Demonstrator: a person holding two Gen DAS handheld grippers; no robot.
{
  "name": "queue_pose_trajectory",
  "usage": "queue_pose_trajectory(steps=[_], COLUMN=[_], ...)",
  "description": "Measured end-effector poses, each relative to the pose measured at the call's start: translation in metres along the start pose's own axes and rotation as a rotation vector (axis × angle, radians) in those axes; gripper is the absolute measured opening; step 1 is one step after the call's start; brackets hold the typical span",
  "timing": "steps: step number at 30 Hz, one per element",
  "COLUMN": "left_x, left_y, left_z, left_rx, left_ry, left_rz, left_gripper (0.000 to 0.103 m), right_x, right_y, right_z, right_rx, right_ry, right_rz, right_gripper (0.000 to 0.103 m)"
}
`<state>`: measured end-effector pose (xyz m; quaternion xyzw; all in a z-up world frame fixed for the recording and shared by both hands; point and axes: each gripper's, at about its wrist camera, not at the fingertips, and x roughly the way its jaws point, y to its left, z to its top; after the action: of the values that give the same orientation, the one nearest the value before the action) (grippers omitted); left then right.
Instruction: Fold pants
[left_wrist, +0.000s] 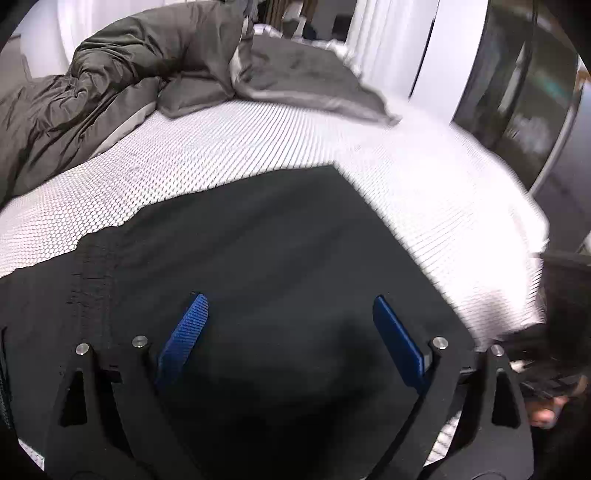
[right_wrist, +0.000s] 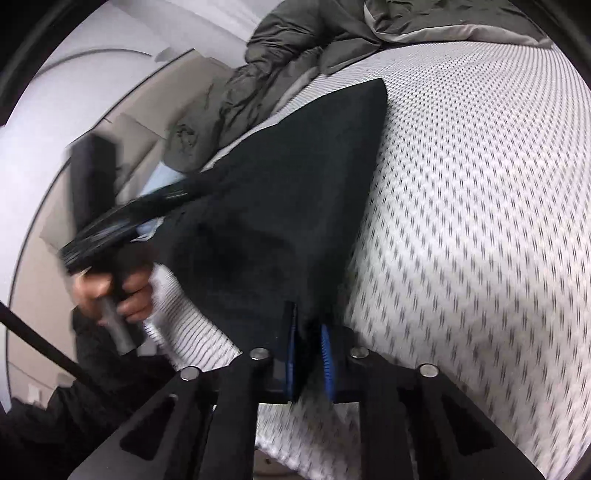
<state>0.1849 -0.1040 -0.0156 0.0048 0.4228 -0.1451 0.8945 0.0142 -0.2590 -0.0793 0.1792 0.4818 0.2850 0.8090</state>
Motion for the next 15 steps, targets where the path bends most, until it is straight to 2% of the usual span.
queue_pose_trajectory(steps=[4, 6, 7, 9, 11, 12, 13, 14, 15], left_x=[-0.003, -0.013, -0.019, -0.023, -0.024, -0.024, -0.024, -0.025, -0.024], left_y=[-0.006, -0.019, -0.035, -0.059, -0.077, -0.083, -0.086, -0.085, -0.083], left_z=[-0.009, -0.022, -0.03, -0.045, -0.063, -0.069, -0.071, -0.072, -0.07], left_rx=[-0.053, 0.005, 0.069, 0.169, 0.251, 0.269, 0.27, 0.26, 0.242], left_ry=[0.009, -0.003, -0.019, -0.009, 0.009, 0.017, 0.021, 0.026, 0.024], left_rz=[-0.011, -0.04, -0.055, -0.075, -0.091, -0.089, -0.091, -0.093, -0.087], left_gripper=[0.09, 0.09, 0.09, 0.09, 0.09, 0.09, 0.09, 0.09, 0.09], right_x=[-0.005, -0.019, -0.026, -0.035, -0.025, -0.019, -0.01, -0.002, 0.003], right_y=[0.004, 0.005, 0.002, -0.004, -0.006, -0.006, -0.003, 0.002, 0.005], right_z=[-0.019, -0.015, -0.013, -0.006, 0.002, 0.004, -0.001, -0.003, -0.005], right_rx=[-0.055, -0.053, -0.046, -0.012, 0.026, 0.025, 0.0, -0.022, -0.04], right_ry=[0.052, -0.009, -0.038, -0.092, -0.082, -0.056, -0.013, 0.008, 0.014], right_rz=[0.008, 0.006, 0.002, 0.002, 0.011, 0.016, 0.012, 0.003, 0.006], right_gripper=[0.017, 0.032, 0.04, 0.041, 0.04, 0.039, 0.026, 0.007, 0.005])
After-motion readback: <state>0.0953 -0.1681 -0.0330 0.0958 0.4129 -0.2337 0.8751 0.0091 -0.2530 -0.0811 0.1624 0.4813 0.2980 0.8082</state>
